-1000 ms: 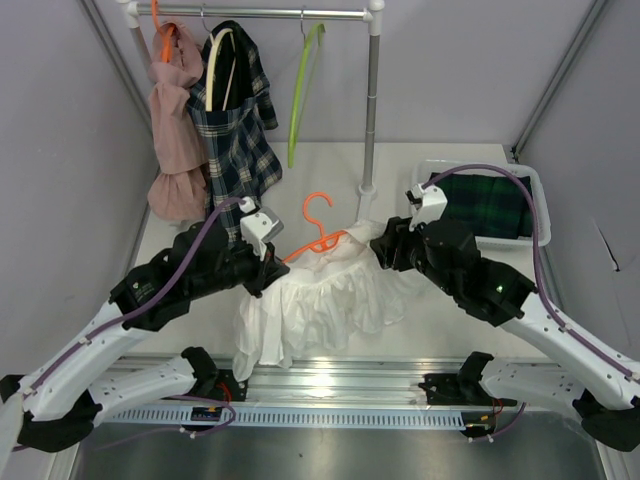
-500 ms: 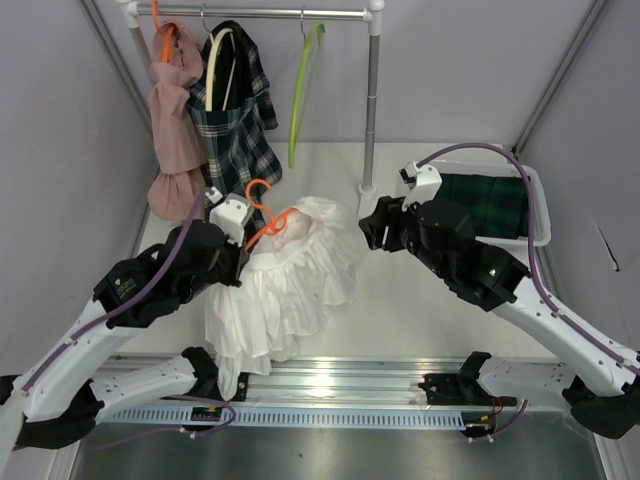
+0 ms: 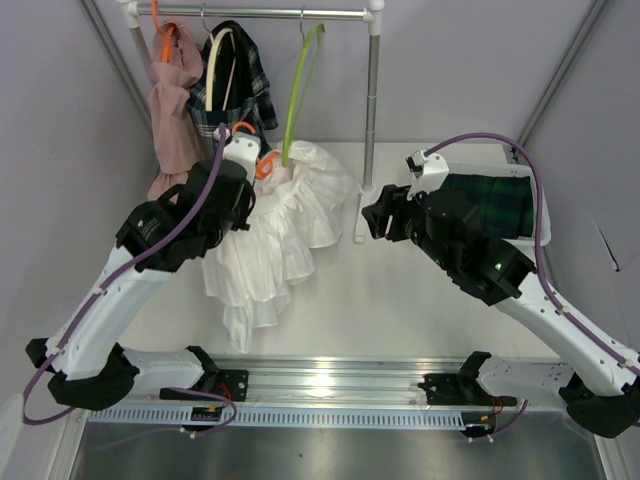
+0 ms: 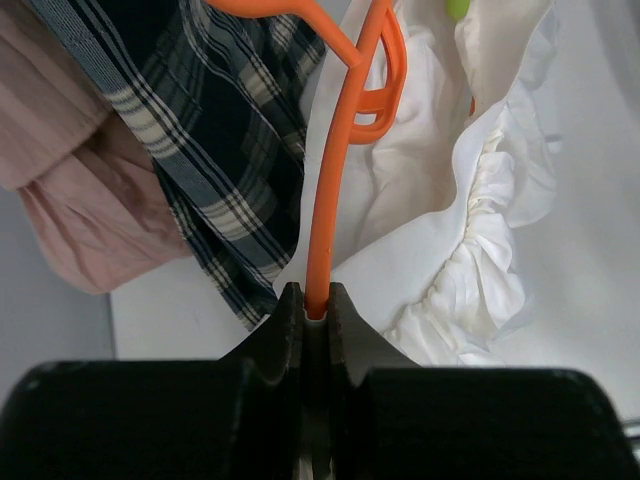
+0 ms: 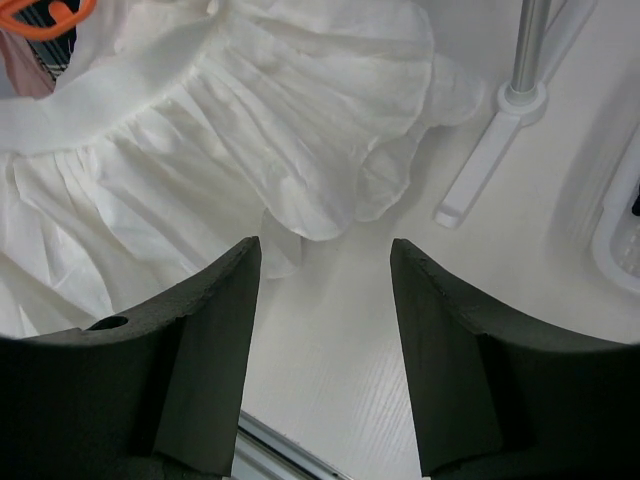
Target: Place the skirt on the hanger
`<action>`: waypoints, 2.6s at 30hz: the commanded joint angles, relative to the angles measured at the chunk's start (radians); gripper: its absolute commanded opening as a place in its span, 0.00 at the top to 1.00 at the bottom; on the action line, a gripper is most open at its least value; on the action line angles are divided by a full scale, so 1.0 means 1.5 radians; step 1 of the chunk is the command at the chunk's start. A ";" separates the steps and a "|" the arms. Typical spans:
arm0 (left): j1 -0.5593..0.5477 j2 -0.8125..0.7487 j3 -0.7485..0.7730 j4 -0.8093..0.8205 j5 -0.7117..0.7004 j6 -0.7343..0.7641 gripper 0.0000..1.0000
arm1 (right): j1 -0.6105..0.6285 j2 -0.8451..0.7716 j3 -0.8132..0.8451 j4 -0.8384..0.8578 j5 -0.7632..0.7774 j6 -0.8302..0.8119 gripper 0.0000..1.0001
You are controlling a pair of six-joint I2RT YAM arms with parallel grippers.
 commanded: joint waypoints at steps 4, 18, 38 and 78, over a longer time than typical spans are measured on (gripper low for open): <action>0.020 0.084 0.139 0.019 -0.080 0.082 1.00 | -0.017 -0.010 0.037 -0.003 -0.006 -0.020 0.40; 0.042 0.153 0.167 0.008 -0.100 0.147 1.00 | -0.061 -0.023 0.009 0.003 -0.047 -0.020 0.40; 0.084 0.129 0.078 0.304 -0.264 0.307 1.00 | -0.087 -0.036 -0.023 0.029 -0.077 -0.014 0.40; 0.179 0.323 0.292 0.503 -0.019 0.431 1.00 | -0.244 -0.105 -0.105 0.093 -0.204 -0.041 0.40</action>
